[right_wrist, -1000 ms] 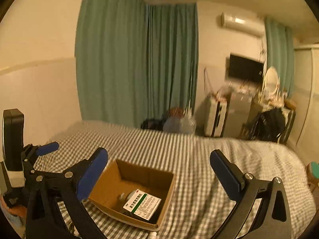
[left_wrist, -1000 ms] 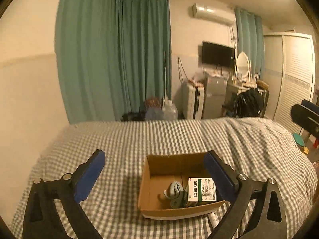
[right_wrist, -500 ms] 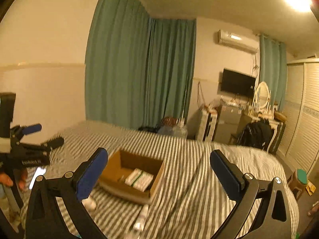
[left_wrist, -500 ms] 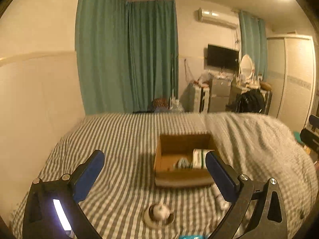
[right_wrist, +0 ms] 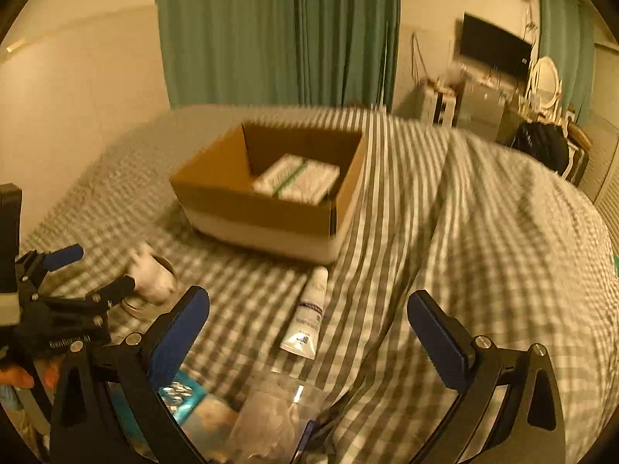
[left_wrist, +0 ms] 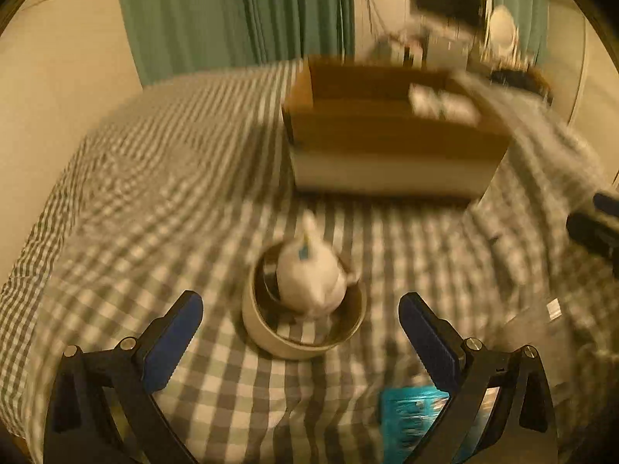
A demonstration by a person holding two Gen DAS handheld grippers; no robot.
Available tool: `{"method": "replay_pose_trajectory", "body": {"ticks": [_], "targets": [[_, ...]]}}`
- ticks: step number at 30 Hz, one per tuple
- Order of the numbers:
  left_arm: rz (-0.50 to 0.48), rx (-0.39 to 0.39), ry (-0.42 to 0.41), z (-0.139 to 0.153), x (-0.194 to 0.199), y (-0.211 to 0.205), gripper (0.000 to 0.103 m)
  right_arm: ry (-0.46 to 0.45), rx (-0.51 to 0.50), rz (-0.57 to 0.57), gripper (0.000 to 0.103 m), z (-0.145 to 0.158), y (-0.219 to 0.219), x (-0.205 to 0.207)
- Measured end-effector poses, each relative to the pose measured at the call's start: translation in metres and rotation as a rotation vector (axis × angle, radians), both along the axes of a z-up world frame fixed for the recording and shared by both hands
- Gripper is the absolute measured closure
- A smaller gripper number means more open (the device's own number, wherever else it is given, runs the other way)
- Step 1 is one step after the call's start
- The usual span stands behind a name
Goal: Organize objects
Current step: 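Withdraw both open tools from the box toward the remaining items, then grasp the beige tape ring with left tool while right tool grasps the white tube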
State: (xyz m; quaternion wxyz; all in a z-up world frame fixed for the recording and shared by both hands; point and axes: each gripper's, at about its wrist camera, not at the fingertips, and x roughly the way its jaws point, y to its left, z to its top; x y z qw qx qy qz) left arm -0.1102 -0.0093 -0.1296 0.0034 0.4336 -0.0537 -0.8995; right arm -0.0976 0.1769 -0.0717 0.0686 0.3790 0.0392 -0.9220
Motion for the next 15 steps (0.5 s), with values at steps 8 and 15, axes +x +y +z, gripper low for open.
{"method": "replay_pose_trajectory", "body": {"ticks": [8, 15], "targets": [[0.050, -0.085, -0.166, -0.044, -0.030, 0.005, 0.000, -0.233, -0.013, 0.017, 0.029, -0.066, -0.003, -0.055], [0.037, -0.074, -0.153, -0.049, -0.039, 0.014, 0.002, -0.302, -0.014, 0.020, 0.072, -0.091, -0.003, -0.069]]}}
